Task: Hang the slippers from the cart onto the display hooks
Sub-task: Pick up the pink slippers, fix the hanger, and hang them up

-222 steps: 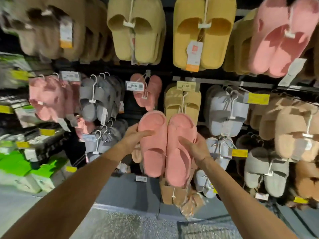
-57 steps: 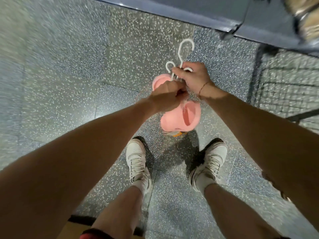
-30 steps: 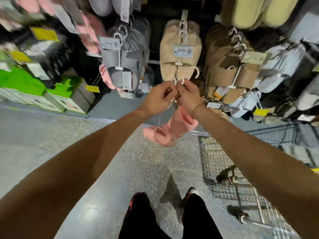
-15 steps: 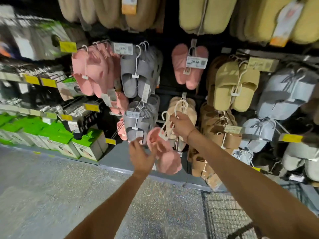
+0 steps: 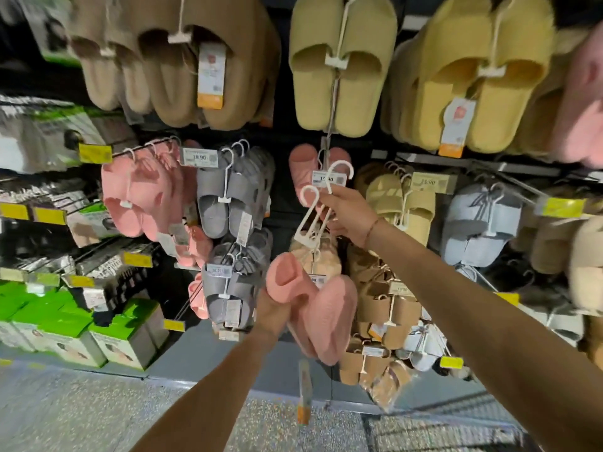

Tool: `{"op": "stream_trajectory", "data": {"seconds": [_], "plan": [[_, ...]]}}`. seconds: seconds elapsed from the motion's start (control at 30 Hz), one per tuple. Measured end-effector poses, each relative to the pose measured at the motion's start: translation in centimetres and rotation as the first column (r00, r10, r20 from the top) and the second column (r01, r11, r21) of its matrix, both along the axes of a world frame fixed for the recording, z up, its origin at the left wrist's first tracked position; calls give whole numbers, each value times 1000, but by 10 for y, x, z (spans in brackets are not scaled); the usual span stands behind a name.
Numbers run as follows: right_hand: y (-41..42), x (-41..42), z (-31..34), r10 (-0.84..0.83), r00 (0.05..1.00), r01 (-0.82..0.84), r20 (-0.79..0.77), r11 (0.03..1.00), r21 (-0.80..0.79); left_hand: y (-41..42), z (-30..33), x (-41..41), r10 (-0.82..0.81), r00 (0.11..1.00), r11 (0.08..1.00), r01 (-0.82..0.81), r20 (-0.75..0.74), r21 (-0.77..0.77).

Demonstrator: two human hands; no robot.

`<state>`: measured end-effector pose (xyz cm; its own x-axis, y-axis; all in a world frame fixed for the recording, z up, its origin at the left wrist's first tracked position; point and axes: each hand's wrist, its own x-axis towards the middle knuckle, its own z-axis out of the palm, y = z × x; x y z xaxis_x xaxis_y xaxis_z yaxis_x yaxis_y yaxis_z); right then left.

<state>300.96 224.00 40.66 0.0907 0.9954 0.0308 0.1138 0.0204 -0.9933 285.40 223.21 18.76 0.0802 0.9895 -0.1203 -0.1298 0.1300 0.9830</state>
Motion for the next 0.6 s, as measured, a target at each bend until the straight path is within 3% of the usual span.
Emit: {"op": "stream_trajectory", "data": {"seconds": [0.1,0.27,0.6], "plan": [[-1,22,12,-34,988,32,152,999,14,6,19,16,-11,1000,999,11,-17,-35],[-2,57,14,-5,907,25,422,999,-42,33,66,21,-124,992,991,125,-29,49],[-22,60,6,185,733,-59,654,976,-210,56,130,17,-115,979,984,89,170,152]]}}
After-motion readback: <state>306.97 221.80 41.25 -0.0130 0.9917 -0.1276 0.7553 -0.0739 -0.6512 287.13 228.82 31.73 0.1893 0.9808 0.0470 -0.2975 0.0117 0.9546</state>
